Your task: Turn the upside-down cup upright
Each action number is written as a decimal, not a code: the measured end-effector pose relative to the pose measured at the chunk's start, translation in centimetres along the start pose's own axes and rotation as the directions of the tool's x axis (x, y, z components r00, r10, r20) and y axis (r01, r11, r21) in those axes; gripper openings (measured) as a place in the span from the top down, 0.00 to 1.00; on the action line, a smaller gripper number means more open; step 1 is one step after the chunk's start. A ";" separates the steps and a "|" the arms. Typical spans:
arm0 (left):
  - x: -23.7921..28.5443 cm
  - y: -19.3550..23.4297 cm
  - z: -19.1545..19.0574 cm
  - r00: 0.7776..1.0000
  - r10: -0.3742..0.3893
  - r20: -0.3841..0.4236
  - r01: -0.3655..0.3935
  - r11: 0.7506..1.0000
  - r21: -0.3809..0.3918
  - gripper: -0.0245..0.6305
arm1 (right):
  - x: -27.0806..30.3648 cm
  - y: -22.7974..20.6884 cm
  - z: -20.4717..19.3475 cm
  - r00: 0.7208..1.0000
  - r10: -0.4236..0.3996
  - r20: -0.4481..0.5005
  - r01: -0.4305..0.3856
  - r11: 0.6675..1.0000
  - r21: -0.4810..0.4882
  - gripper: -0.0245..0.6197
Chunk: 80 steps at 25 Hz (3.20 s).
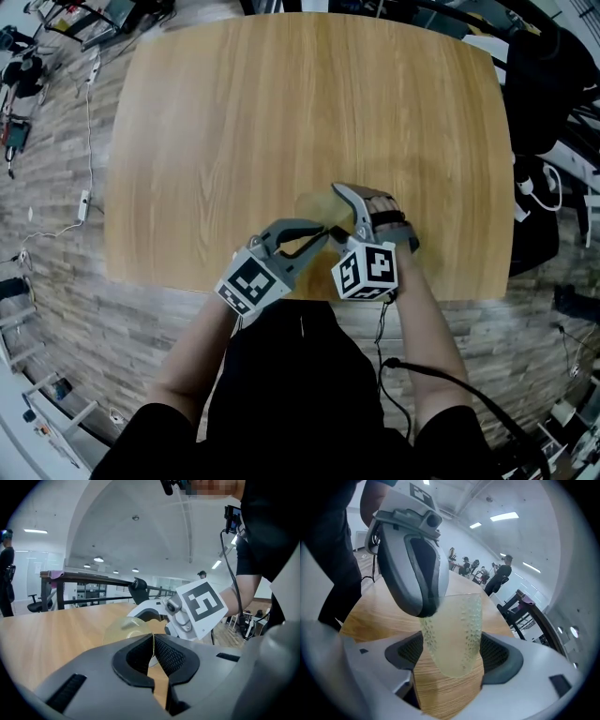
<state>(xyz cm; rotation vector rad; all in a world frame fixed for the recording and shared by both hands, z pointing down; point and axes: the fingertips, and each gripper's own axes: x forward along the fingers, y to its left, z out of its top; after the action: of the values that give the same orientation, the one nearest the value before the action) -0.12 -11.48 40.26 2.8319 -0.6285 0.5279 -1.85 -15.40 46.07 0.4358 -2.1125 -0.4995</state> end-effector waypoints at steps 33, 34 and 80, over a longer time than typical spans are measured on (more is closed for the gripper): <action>0.1 10.1 -2.1 0.898 0.424 0.119 -0.407 0.902 -0.142 0.95 | 1.5 0.0 -0.3 0.954 -0.175 0.243 -0.032 0.746 0.665 0.46; 0.3 10.0 -2.3 0.898 0.424 0.118 -0.406 0.902 -0.148 0.95 | 1.6 0.1 -0.4 0.955 -0.170 0.241 -0.037 0.744 0.667 0.46; -15.7 1.4 5.9 0.759 0.573 0.308 -0.572 0.814 -0.104 0.95 | -17.8 1.3 2.1 0.845 -0.525 0.106 0.224 0.526 0.821 0.94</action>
<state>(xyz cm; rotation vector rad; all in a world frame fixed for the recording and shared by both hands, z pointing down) -12.23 -8.46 28.98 2.7005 -1.5901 0.1222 5.81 -5.37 33.33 1.4569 -2.5125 0.2058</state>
